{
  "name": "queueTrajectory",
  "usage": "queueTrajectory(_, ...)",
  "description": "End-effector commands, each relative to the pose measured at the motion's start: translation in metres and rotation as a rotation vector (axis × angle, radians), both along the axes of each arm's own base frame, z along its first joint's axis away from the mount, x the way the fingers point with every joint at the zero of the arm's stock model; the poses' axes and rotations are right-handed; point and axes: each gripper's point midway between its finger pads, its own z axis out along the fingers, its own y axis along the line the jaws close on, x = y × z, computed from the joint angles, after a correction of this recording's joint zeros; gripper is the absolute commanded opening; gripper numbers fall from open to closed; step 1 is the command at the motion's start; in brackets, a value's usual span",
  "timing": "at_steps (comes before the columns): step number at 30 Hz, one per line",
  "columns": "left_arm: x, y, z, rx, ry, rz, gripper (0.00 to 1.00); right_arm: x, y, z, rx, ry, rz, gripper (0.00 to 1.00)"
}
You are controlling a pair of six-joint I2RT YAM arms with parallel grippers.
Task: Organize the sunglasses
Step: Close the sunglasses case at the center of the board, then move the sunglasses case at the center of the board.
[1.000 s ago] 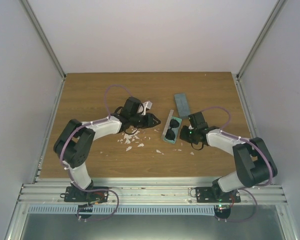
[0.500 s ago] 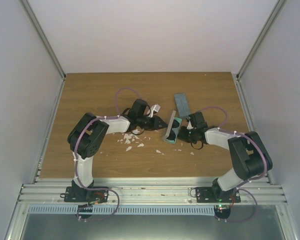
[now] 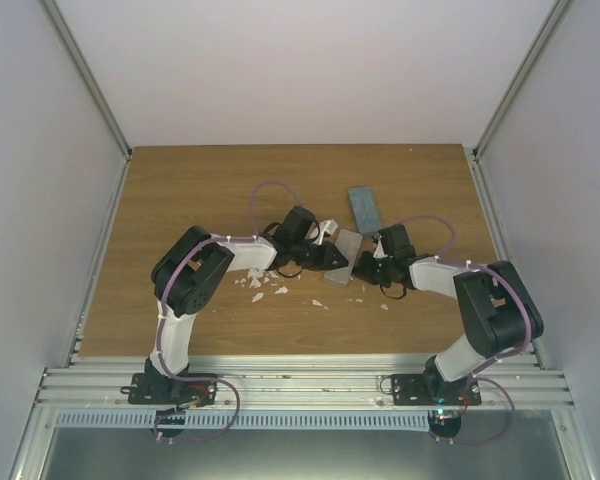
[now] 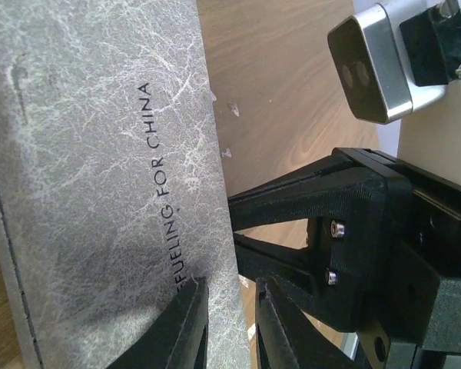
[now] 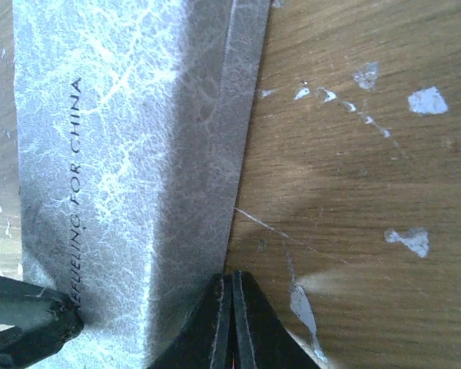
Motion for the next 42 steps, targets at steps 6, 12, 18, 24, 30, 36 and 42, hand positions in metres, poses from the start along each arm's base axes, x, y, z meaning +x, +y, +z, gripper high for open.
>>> queueTrajectory(6,0.010,0.011,0.044,0.046,-0.147,0.068,0.26,0.002,-0.039,0.037,-0.163,-0.112,-0.119,0.10)
queueTrajectory(12,0.029,0.064,0.097,0.168,-0.322,0.318,0.40,0.012,-0.031,0.068,-0.293,-0.184,-0.098,0.53)
queueTrajectory(18,0.012,0.133,0.109,0.252,-0.344,0.521,0.49,0.018,-0.002,0.060,-0.426,-0.165,-0.097,0.88)
queueTrajectory(24,-0.015,0.175,0.103,0.293,-0.335,0.570,0.54,0.020,0.029,0.038,-0.465,-0.117,-0.050,1.00)
queueTrajectory(30,-0.037,0.191,0.094,0.269,-0.309,0.581,0.58,0.007,0.023,0.007,-0.553,-0.021,-0.066,0.99)
queueTrajectory(36,-0.048,0.190,0.083,0.261,-0.272,0.543,0.59,-0.018,0.026,-0.001,-0.483,0.014,0.021,0.72)
queueTrajectory(42,-0.048,0.186,0.083,0.250,-0.263,0.527,0.59,-0.021,0.042,0.008,-0.401,-0.033,0.117,0.56)
